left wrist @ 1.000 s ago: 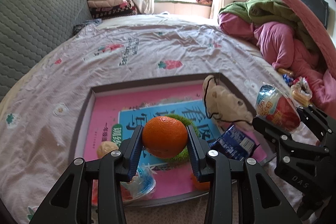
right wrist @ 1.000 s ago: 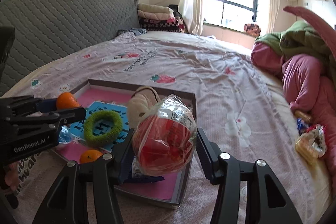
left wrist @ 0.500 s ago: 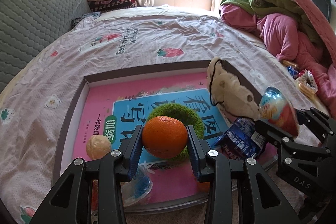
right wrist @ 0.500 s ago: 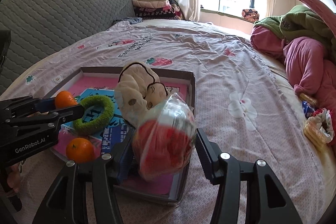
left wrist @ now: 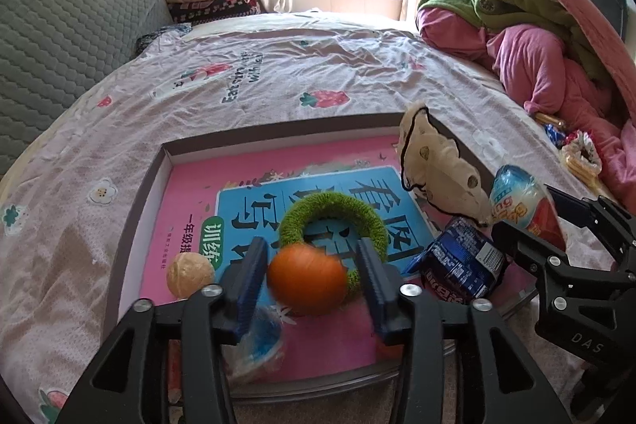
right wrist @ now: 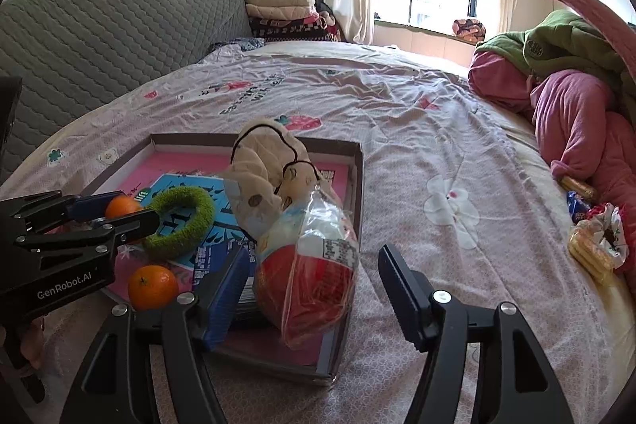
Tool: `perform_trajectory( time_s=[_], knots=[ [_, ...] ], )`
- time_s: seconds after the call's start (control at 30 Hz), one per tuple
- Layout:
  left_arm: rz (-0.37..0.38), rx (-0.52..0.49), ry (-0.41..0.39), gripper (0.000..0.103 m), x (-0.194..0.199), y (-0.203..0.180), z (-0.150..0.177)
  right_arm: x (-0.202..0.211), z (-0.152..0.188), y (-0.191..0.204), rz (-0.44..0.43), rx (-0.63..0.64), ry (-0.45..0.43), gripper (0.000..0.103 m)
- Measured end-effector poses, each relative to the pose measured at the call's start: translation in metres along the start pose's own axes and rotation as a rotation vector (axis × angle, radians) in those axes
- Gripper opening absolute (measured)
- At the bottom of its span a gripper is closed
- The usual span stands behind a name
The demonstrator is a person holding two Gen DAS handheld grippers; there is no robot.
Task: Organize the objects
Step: 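Carry the egg toy over the box with the right tool while the left tool lowers the orange into it, then open the right tool to drop the egg toy while the left tool releases the orange in the box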
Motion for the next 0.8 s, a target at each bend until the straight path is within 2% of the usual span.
perform_trajectory(
  time_s=[0.53,0.67,0.8],
  knots=[
    [-0.026,0.02,-0.047,0.056,0.025,0.006,-0.013,0.028,-0.025,0.012,-0.02,0.024,-0.095,0.068],
    [-0.035,0.024,-0.061,0.062,0.035,0.007,-0.017,0.035,-0.027,0.015,-0.028,0.028,-0.109,0.068],
    [-0.041,0.034,-0.084,0.063,0.047,0.01,-0.021,0.042,-0.031,0.019,-0.035,0.03,-0.123,0.068]
  ],
)
Point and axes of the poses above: each gripper's, at about its wrist camera, not at the fingertips, and x roughly against the way its jaws point, y to its left, z to its underside, the point moved 8 cm from there along -x, roughly the way its jaws point, and after that the axes turned 9 degrees about -y, right-handed, at the moved point
